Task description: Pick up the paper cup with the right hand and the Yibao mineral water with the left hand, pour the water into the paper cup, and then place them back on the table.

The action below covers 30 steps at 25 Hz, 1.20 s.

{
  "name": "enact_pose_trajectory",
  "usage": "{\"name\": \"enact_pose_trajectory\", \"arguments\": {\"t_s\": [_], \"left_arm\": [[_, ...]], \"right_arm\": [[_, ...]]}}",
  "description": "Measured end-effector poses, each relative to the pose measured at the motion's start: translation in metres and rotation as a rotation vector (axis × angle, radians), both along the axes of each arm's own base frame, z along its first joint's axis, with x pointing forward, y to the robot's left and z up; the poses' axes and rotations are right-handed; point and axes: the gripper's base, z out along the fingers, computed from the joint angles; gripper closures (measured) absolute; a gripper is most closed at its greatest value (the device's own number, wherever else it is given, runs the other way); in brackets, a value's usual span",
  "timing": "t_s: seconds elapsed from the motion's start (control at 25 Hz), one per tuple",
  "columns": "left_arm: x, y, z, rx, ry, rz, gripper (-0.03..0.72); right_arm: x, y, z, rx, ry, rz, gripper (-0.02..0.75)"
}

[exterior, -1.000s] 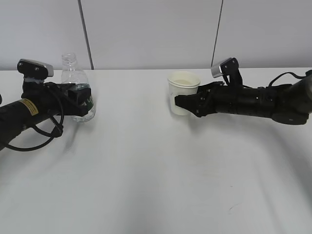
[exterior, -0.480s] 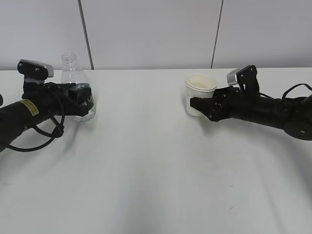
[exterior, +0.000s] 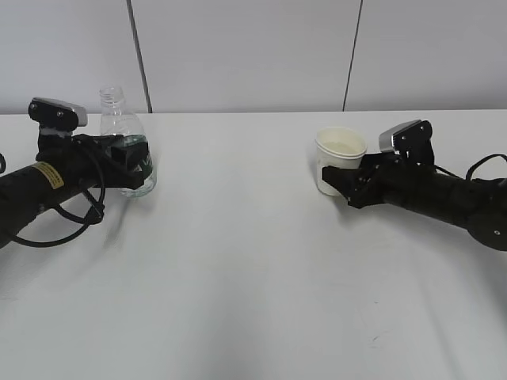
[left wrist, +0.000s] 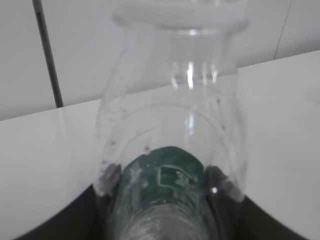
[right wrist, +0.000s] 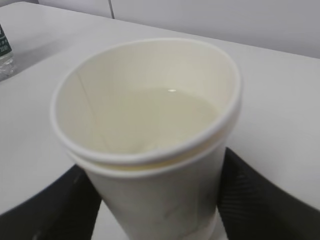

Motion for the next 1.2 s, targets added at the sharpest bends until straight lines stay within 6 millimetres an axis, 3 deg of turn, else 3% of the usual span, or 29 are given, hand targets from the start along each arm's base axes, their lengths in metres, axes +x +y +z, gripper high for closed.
{"name": "enact_pose_trajectory", "arguments": {"t_s": [0.52,1.2], "left_arm": [[0.000,0.000,0.000,-0.004,-0.004,-0.001,0.365],[0.000,0.000,0.000,-0.004,-0.004,-0.001,0.366]], "right_arm": [[-0.003,0.000,-0.017,0.080,-0.020,-0.024,0.216],[-0.003,0.000,-0.018,0.089,-0.026,-0.025,0.216]]}}
